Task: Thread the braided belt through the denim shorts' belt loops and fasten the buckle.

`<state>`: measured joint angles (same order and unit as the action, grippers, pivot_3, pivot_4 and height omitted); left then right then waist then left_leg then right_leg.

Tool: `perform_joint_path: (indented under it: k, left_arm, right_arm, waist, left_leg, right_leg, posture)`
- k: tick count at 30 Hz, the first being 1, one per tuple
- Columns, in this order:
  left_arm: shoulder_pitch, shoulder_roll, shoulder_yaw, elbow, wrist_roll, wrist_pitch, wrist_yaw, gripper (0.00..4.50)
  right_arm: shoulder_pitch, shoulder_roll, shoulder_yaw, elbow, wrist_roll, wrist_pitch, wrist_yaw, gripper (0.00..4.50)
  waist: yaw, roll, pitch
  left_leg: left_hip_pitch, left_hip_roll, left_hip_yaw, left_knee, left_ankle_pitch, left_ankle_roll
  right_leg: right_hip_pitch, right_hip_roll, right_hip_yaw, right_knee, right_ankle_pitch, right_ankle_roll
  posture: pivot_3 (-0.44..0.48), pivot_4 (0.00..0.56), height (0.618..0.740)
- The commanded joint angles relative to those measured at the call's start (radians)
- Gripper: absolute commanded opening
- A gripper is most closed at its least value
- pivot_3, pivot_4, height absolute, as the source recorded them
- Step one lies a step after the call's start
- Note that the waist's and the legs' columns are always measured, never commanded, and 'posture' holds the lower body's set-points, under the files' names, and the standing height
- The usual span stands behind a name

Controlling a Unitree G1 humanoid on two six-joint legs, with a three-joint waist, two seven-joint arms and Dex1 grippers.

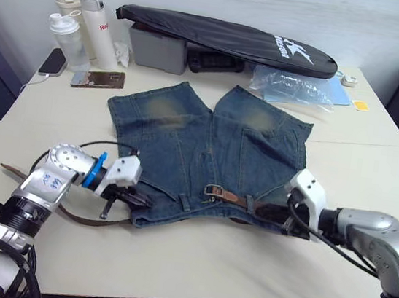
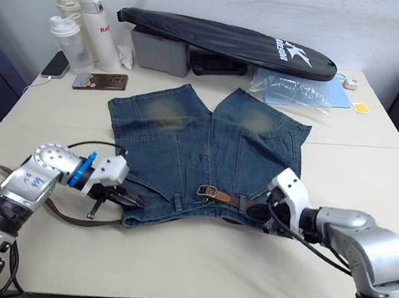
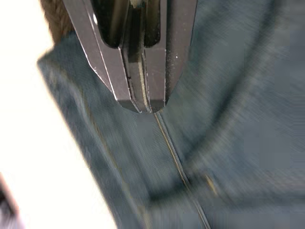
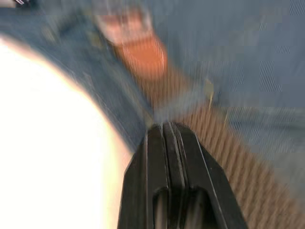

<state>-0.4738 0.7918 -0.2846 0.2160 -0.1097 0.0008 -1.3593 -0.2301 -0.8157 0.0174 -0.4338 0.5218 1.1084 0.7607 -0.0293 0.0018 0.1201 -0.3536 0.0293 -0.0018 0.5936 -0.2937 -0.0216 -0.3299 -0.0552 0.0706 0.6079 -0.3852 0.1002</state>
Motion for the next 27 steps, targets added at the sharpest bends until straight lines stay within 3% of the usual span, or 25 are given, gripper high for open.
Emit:
perform_joint_path:
  k: [1,4,9,15,20,23,27]
  left_arm:
    - [-0.091,-0.007,0.088,-0.084,-0.2,0.245,-0.086,0.1]
    - [-0.075,-0.008,0.045,-0.134,-0.17,0.248,-0.102,0.1]
    - [0.009,0.028,-0.053,-0.128,-0.049,0.107,-0.142,0.1]
    - [0.031,0.024,-0.175,-0.02,0.156,-0.084,-0.075,0.1]
    - [0.019,0.015,-0.212,0.045,0.238,-0.187,-0.026,0.1]
    - [0.012,-0.002,-0.198,0.046,0.221,-0.182,-0.013,0.1]
    - [-0.001,-0.013,-0.183,0.06,0.202,-0.187,-0.009,0.1]
  right_arm:
    - [-0.036,-0.108,-0.109,-0.084,0.054,0.055,0.043,0.0]
    - [-0.026,-0.133,-0.115,-0.059,0.033,0.067,0.013,0.0]
    - [0.027,-0.171,-0.09,-0.037,0.021,0.077,0.016,0.0]
    - [0.035,-0.153,-0.069,-0.025,-0.005,0.068,-0.029,0.0]
    - [-0.038,-0.103,-0.066,-0.052,0.035,0.012,-0.006,0.0]
    - [-0.109,-0.032,-0.046,-0.102,0.091,0.02,-0.004,0.0]
    - [-0.198,0.078,0.039,-0.081,0.074,0.033,-0.056,0.0]
  waist:
    - [0.0,-0.002,0.005]
    - [0.002,-0.002,0.005]
    - [0.004,0.002,0.006]
    - [0.002,0.002,0.007]
    - [0.002,0.006,0.004]
    - [0.001,0.007,0.005]
    - [0.001,0.01,0.006]
  left_leg:
    - [-0.001,0.0,0.0,0.0,0.0,0.0]
    - [-0.015,0.0,-0.007,0.003,0.002,0.0]
    - [-0.016,-0.003,-0.01,0.003,0.003,0.0]
    - [-0.014,-0.004,-0.009,0.005,0.004,0.001]
    - [-0.009,-0.004,-0.009,0.005,0.004,0.002]
    - [0.001,-0.003,-0.008,0.002,0.004,0.002]
    - [0.001,-0.003,-0.006,-0.001,0.006,0.005]
  right_leg:
    - [-0.002,0.0,-0.002,0.0,0.0,0.0]
    - [-0.014,-0.001,-0.012,0.007,0.001,0.001]
    - [-0.011,-0.002,-0.015,0.007,0.001,0.001]
    - [-0.009,-0.001,-0.014,0.002,0.001,0.002]
    - [-0.004,-0.002,-0.013,0.002,0.001,0.002]
    - [0.006,-0.002,-0.013,-0.001,0.0,0.001]
    - [0.01,-0.002,-0.013,-0.001,-0.003,-0.004]
  posture:
    - [0.0,0.15,0.74]
    - [0.0,0.15,0.74]
    - [0.0,0.15,0.74]
    - [0.0,0.15,0.74]
    - [0.0,0.15,0.74]
    - [0.0,0.15,0.74]
    - [0.0,0.15,0.74]
